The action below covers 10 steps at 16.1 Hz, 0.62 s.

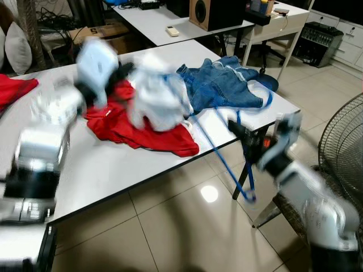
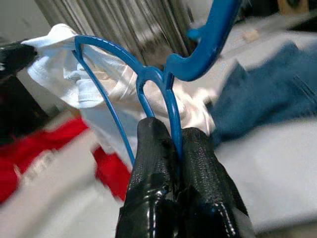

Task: Hang hanger

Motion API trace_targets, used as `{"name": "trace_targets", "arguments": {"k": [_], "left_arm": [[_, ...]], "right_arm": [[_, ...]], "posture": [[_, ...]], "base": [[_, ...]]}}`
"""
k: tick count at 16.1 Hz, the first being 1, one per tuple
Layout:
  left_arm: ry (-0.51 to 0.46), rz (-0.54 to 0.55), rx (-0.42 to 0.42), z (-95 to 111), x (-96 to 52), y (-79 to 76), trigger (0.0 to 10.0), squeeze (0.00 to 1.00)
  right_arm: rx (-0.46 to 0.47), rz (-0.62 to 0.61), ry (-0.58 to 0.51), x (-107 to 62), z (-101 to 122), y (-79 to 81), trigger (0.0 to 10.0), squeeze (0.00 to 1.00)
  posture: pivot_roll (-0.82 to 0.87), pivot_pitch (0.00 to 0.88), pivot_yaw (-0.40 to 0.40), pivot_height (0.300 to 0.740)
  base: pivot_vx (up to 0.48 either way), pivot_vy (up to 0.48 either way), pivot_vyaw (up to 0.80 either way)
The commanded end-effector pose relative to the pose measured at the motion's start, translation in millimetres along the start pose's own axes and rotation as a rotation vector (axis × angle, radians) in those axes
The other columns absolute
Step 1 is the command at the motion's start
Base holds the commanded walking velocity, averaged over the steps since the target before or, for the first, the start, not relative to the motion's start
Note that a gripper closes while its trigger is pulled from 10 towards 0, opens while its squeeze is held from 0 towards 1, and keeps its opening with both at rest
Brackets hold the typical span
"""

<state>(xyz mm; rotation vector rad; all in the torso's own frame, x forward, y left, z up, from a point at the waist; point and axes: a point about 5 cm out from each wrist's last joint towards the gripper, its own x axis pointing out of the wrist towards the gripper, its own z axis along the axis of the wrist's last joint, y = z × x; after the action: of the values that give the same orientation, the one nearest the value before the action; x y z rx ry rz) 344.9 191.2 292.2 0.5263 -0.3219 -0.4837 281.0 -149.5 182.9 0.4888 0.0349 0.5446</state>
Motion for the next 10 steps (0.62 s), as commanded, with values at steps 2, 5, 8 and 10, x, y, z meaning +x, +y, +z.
{"name": "trace_targets", "arguments": {"k": [2, 5, 8, 10], "left_arm": [[-0.094, 0.099, 0.004, 18, -3.2, 21.1, 0.0, 0.0], [0.06, -0.053, -0.044, -14, -12.3, -10.7, 0.0, 0.0], [0.083, -0.139, -0.089, -20, -9.3, -32.8, 0.0, 0.0], [0.062, -0.165, -0.1, -12, 0.0, -42.6, 0.0, 0.0]], "right_arm": [[0.018, -0.062, -0.05, -2.9, 12, -8.5, 0.0, 0.0], [-0.32, -0.014, 0.28, -9.3, -29, -1.6, 0.0, 0.0], [-0.54, 0.131, 0.337, -0.4, -35, 20.0, 0.0, 0.0], [-0.648, 0.331, 0.428, -1.8, -45, 37.7, 0.0, 0.0]], "posture": [[-0.15, 0.0, 0.024, 0.74], [-0.14, 0.0, 0.023, 0.74], [-0.14, 0.0, 0.013, 0.74], [-0.14, 0.0, 0.012, 0.74]], "base": [[0.0, 0.0, 0.0], [0.0, 0.0, 0.0], [0.0, 0.0, 0.0], [0.0, 0.0, 0.0]]}}
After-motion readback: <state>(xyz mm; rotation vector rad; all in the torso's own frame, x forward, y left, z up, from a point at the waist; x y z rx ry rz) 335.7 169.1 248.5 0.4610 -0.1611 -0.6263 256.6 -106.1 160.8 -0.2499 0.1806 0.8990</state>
